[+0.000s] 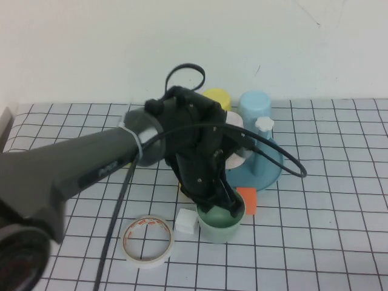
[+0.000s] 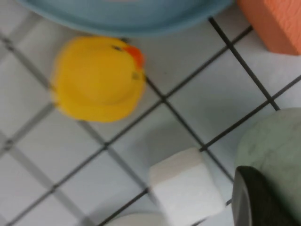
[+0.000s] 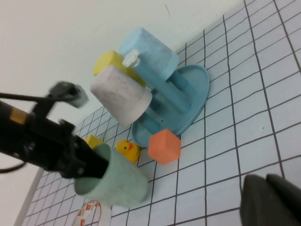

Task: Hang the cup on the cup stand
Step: Pick up the cup from the table, then adjust the cup with two arms, then place the cup on the cup holder

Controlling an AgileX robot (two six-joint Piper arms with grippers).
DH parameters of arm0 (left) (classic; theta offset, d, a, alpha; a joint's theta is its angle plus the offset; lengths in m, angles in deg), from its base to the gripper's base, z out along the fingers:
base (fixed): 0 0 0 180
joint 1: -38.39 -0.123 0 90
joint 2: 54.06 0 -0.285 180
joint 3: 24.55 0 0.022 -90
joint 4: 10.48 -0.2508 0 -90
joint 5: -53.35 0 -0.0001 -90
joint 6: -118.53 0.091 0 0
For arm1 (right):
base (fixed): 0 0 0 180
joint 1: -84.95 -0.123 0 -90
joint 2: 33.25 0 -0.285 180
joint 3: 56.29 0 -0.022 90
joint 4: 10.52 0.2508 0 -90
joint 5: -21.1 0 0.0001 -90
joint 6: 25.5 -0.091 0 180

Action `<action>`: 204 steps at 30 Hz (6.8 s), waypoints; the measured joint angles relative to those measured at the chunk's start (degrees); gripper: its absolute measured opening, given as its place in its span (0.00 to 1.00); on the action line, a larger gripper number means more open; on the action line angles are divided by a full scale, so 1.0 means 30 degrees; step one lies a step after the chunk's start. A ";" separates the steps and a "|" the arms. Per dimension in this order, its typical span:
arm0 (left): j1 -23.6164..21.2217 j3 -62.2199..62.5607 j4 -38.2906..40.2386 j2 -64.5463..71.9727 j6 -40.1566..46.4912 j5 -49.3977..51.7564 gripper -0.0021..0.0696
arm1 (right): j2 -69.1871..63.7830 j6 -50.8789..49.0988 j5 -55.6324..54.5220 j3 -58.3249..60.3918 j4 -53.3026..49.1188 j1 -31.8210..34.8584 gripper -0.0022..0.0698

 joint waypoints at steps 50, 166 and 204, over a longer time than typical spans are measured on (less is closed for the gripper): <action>0.0000 -1.8890 -0.0780 -1.9142 0.9611 -3.0297 0.04 | -0.7809 0.6203 0.9794 -0.3935 1.5331 0.0000 0.03; -0.0051 -1.8890 0.3443 -1.6535 0.6255 -3.2368 0.48 | -3.1853 1.0388 0.6346 -2.5357 1.5810 -1.0661 0.86; -0.0051 -2.3415 -0.3839 -3.1801 -0.3276 -1.2403 0.03 | -3.1853 2.8701 0.0419 -2.6525 1.2346 -0.7069 0.85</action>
